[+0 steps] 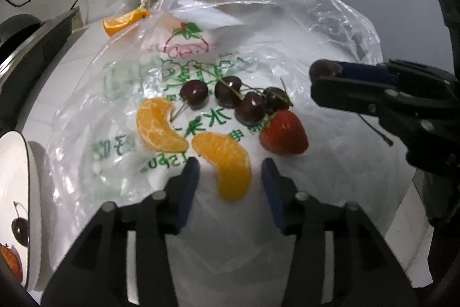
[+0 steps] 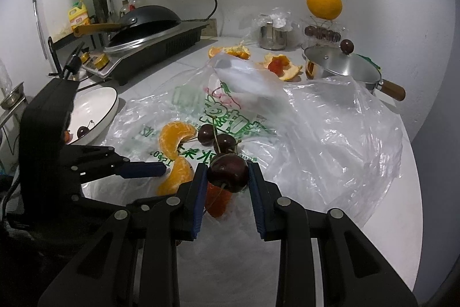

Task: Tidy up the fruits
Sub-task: 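Hold the cherry in the right tool while the left tool reaches an orange segment, then grasp an orange segment with the left tool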

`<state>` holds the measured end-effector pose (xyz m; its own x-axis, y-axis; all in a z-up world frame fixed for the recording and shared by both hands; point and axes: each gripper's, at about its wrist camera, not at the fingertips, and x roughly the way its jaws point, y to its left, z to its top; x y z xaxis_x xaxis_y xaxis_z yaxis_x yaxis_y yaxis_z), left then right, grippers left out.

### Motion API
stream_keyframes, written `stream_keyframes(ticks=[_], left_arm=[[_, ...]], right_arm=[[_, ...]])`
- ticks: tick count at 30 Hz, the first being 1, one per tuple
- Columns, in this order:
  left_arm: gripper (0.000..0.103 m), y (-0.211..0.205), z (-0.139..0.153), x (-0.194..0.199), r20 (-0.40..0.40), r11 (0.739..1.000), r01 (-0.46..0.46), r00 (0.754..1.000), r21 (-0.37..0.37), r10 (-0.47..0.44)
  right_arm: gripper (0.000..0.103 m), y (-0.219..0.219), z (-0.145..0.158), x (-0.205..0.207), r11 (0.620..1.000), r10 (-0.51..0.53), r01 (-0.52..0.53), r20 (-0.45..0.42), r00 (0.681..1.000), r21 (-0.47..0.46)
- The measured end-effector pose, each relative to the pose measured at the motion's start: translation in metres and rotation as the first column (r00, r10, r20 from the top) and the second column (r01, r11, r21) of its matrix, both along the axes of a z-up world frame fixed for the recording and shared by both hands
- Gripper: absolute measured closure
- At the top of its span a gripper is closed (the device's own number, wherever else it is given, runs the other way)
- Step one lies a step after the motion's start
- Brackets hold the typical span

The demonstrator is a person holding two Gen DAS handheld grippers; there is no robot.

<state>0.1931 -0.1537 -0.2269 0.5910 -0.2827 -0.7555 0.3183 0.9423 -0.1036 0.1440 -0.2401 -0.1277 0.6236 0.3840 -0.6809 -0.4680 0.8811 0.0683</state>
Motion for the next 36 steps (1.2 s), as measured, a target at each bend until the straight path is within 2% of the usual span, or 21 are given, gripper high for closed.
stream_keyframes(ticks=[4,6,7,14,16,23,29,34,36], left_arm=[[0.055,-0.001,0.0,0.004,0.004,1.0,0.0,1.0,-0.014,0.0],[0.062,-0.002,0.0,0.003,0.011,1.0,0.0,1.0,-0.007,0.0],[0.071,-0.002,0.0,0.004,0.012,1.0,-0.001,1.0,-0.003,0.001],[0.08,0.007,0.006,-0.003,0.025,0.998,0.011,1.0,-0.054,-0.01],[0.087,0.011,0.012,-0.008,0.045,0.997,0.02,0.999,-0.068,-0.017],[0.088,0.023,0.028,-0.021,0.09,0.995,0.038,0.996,-0.097,-0.029],[0.087,0.029,0.015,-0.016,0.044,0.992,0.025,0.999,-0.121,-0.02],[0.086,0.028,0.013,-0.017,0.047,0.992,0.027,0.999,-0.123,-0.022],[0.082,0.026,0.011,-0.017,0.033,0.992,0.026,0.999,-0.122,-0.022]], right_arm=[[0.073,-0.003,-0.001,0.001,1.0,0.004,-0.004,0.002,1.0,0.006],[0.073,-0.004,-0.001,0.001,1.0,0.004,-0.004,0.002,1.0,0.009],[0.073,-0.004,-0.002,0.001,1.0,0.005,-0.005,0.001,1.0,0.01],[0.073,0.001,0.002,-0.001,1.0,0.0,0.0,0.011,1.0,-0.018],[0.073,0.004,0.006,-0.002,1.0,-0.002,0.003,0.019,1.0,-0.025],[0.073,0.021,0.022,-0.01,0.999,-0.003,0.005,0.054,0.999,-0.046],[0.073,0.032,0.025,-0.015,0.998,-0.006,0.01,0.057,0.998,-0.063],[0.073,0.033,0.026,-0.018,0.997,-0.013,0.017,0.054,0.998,-0.069],[0.073,0.031,0.027,-0.019,0.998,-0.014,0.018,0.059,0.998,-0.065]])
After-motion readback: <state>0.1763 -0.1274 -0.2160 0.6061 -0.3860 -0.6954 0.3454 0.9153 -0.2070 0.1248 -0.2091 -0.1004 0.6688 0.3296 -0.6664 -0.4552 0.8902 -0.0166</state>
